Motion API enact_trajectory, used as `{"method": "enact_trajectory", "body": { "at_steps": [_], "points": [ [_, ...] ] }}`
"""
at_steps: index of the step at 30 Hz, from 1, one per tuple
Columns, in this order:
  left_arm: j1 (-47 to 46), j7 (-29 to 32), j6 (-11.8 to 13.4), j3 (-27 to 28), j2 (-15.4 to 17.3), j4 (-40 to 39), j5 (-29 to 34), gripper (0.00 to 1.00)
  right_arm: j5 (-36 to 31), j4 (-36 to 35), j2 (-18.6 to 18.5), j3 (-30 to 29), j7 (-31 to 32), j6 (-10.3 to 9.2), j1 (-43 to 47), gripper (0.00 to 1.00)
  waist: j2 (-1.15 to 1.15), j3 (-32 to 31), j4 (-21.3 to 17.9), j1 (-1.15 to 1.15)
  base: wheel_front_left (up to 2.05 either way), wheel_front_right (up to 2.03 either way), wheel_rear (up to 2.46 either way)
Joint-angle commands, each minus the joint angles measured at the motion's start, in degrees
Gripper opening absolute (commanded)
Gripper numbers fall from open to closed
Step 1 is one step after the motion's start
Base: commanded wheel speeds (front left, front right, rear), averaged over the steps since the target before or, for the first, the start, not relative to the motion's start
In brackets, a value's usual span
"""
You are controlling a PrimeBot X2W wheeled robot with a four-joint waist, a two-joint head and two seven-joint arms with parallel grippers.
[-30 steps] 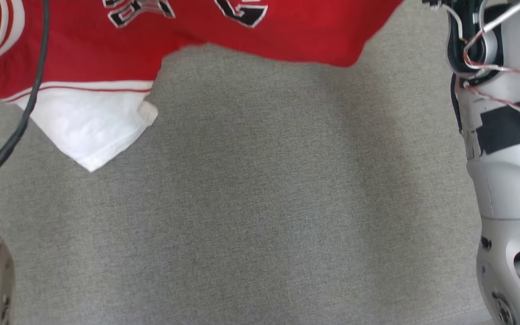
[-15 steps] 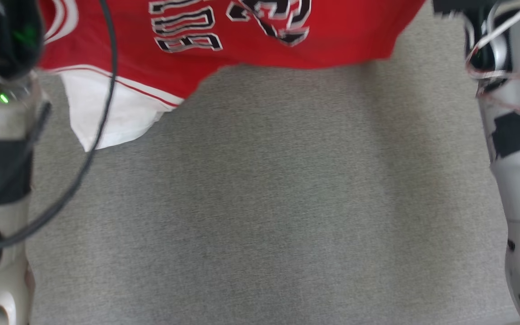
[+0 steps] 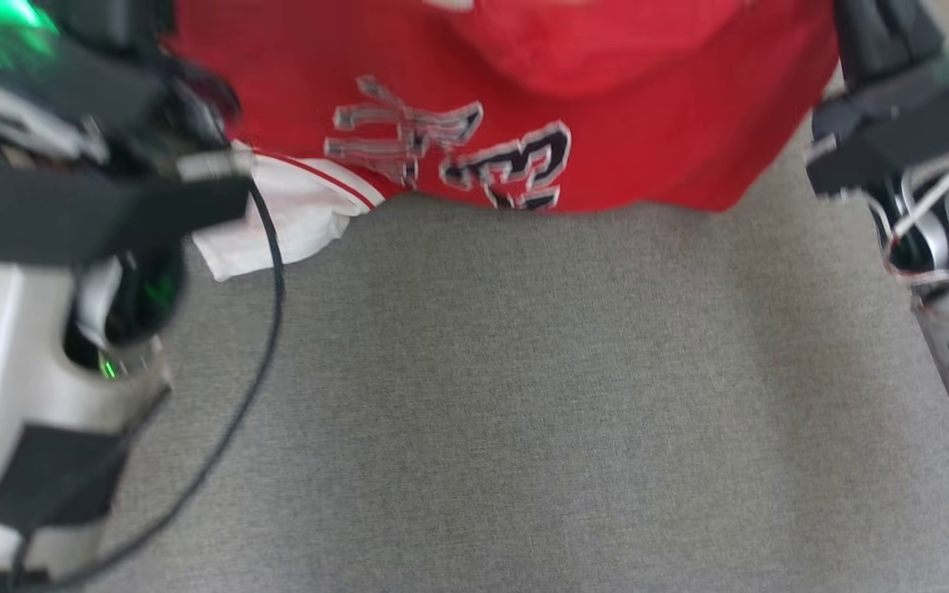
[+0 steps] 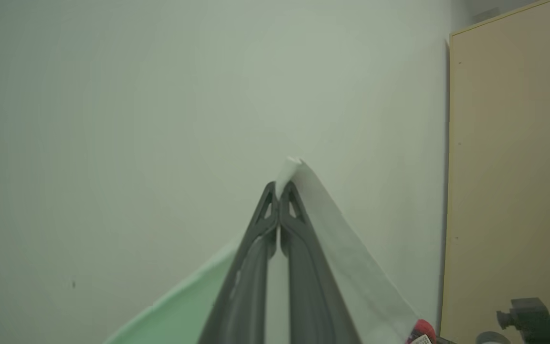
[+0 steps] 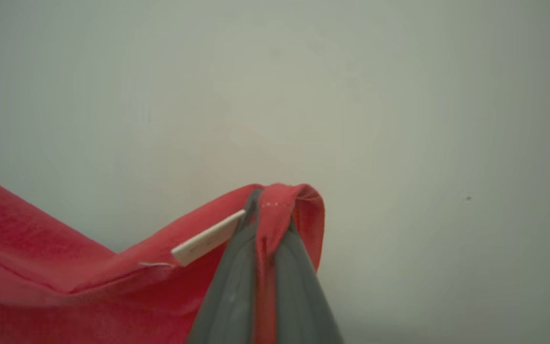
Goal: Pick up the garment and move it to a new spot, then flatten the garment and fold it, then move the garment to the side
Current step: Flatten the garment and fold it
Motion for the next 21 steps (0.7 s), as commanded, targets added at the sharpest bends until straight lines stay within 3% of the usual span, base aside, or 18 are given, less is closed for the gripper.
{"method": "enact_trajectory", "body": {
  "at_steps": [1,12,21],
  "points": [
    [3.2,-0.2,-0.1,-0.5,0.3,-1.4,-1.2,0.0,1.5,-1.6,-1.4,-0.2,1.2,0.07,3.0,0.0,0.0,-2.2,1.2,0.01,0.0,0.0,0.0],
    [22.5,-0.2,-0.1,0.3,-0.9,-8.8,-4.1,0.0,7.7,-11.1,-4.3,-6.2,7.5,0.07,21.2,0.0,0.0,-8.6,2.9,0.01,0.0,0.0,0.0],
    [37.7,-0.2,0.0,0.4,-3.4,-12.6,-7.9,0.0,8.9,-17.9,-1.6,-13.2,11.2,0.07,36.6,0.0,0.0,-11.8,3.8,0.01,0.0,0.0,0.0]
  ]
}}
